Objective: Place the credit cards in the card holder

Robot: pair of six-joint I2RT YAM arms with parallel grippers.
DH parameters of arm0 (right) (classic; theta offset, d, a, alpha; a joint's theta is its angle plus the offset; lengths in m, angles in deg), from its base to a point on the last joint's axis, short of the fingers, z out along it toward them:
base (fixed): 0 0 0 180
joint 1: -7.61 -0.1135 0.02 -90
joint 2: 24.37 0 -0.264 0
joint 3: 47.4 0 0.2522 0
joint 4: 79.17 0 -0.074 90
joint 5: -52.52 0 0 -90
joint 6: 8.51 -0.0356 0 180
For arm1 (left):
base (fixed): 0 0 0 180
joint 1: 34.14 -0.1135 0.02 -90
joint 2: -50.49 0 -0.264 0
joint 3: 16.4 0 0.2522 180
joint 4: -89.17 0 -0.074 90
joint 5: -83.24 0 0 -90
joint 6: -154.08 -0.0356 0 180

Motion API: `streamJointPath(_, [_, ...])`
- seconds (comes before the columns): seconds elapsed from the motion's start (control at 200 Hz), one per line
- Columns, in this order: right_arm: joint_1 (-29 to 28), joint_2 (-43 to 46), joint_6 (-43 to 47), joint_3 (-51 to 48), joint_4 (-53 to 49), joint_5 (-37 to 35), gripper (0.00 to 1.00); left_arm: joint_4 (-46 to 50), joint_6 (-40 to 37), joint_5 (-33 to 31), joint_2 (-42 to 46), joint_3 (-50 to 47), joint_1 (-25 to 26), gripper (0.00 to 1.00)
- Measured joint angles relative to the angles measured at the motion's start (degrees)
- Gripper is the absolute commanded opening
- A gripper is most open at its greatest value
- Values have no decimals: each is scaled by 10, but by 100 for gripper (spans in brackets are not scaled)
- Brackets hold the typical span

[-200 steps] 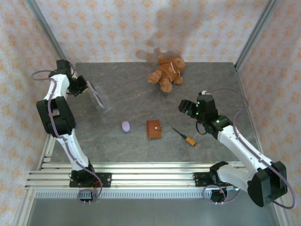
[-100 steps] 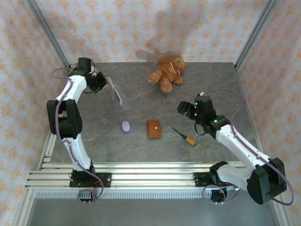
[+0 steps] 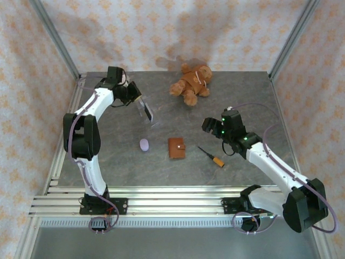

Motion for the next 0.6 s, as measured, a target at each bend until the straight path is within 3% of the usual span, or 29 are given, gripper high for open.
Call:
streamJointPath(0.255, [-1,-36,12,8,-2,18,89,1,-7,9,5,-14,-3,4])
streamJointPath(0.471, [-42,-102,35,66,1,41,87,36,-47,-23,73,-25,-3,27])
streamJointPath(0.601, [-76,-156,48,119,6,49,86,57,-77,-64,117,-35,-10,29])
